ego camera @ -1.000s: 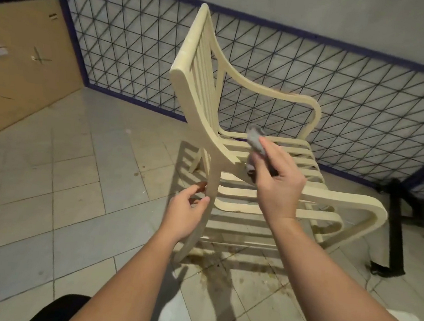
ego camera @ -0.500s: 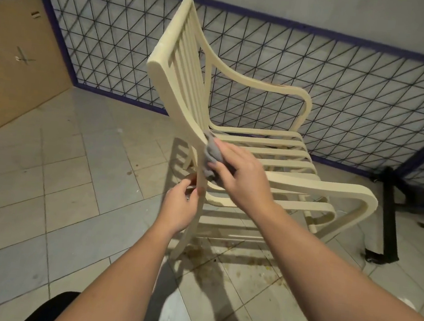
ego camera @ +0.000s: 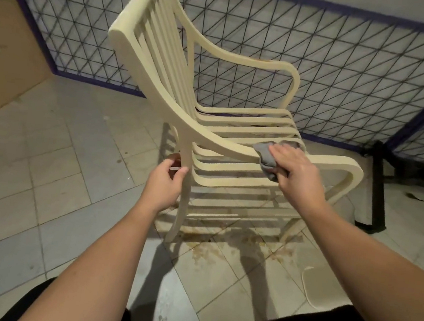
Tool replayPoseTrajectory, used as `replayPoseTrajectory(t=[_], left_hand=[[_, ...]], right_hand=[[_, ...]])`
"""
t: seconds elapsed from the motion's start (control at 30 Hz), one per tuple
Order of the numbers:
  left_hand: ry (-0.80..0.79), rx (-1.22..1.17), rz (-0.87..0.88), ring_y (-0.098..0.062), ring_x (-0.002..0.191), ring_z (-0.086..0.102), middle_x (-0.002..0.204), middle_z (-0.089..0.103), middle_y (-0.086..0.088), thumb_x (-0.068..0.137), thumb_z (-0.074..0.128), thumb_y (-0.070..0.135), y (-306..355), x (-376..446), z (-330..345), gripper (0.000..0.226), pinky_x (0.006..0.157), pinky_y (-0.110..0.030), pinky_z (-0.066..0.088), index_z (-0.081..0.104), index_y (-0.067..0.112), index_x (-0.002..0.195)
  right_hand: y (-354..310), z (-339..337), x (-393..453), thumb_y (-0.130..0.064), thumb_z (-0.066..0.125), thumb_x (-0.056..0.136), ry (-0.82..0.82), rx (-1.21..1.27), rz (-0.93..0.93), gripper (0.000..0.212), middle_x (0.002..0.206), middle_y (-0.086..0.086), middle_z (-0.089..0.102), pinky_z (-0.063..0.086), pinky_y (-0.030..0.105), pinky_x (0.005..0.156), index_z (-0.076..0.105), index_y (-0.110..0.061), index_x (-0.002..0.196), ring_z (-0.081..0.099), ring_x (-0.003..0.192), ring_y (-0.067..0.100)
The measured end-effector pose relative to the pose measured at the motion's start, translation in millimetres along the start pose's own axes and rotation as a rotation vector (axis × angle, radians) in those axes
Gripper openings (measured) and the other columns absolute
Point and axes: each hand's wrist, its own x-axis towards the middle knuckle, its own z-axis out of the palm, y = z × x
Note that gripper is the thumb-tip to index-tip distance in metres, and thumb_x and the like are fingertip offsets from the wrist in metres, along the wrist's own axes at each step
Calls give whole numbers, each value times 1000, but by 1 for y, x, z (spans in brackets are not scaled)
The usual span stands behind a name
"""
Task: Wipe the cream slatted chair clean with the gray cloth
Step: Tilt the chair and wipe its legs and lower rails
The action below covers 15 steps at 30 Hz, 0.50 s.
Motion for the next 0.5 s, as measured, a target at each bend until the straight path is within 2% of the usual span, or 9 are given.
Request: replayPoseTrajectory(t=[0.1, 0.2, 0.27, 0.33, 0.4, 0.47, 0.5], left_hand=[[1, -14, 13, -12, 99, 63, 110, 67, 7, 101, 56, 31, -2, 5, 1, 28, 72, -16, 43, 63, 17, 124], [-22, -25, 17, -6, 98, 63, 115, 69, 9, 100, 59, 33, -3, 10, 3, 33, 72, -11, 43, 63, 19, 129], [-56, -40, 19, -3, 102, 64, 117, 69, 12, 98, 61, 35, -3, 12, 2, 34, 73, -7, 42, 64, 22, 129], [-107, -65, 25, 2, 102, 64, 114, 70, 15, 97, 64, 32, -2, 16, -5, 29, 78, -9, 45, 67, 25, 125], [-199, -109, 47, 6, 102, 66, 112, 72, 17, 96, 67, 25, -4, 22, -14, 25, 87, -13, 48, 67, 29, 121], [-305, -167, 76, 4, 108, 66, 115, 71, 16, 96, 66, 12, -10, 28, -26, 31, 96, -16, 49, 64, 34, 118], [-323, -183, 84, 1, 113, 65, 119, 70, 13, 97, 63, 6, -16, 32, -31, 35, 100, -18, 49, 63, 33, 119]], right_hand=[[2, 1, -18, 2, 74, 81, 97, 8, 33, 54, 135, 1, 61, 34, 44, 117, 64, -14, 131, 53, 132, 22], [-15, 16, -56, 0, 74, 82, 194, 99, 73, 47, 129, -3, 63, 36, 28, 114, 67, -11, 127, 58, 121, 23], [-36, 35, -84, -1, 77, 81, 164, 184, 168, 46, 120, -2, 68, 44, 30, 106, 69, -15, 124, 58, 111, 22], [-62, 57, -101, -7, 77, 82, 88, 267, 306, 45, 113, -3, 63, 47, 35, 97, 69, -27, 122, 52, 107, 18], [-88, 77, -97, -14, 78, 83, 42, 341, 403, 44, 106, -6, 54, 42, 23, 93, 68, -38, 119, 47, 102, 13], [-115, 92, -76, -13, 78, 82, 70, 473, 455, 43, 99, -8, 54, 40, 12, 85, 71, -36, 117, 51, 94, 10], [-129, 98, -62, -10, 79, 80, 104, 533, 458, 41, 97, -7, 57, 42, 11, 82, 74, -30, 116, 54, 91, 7]])
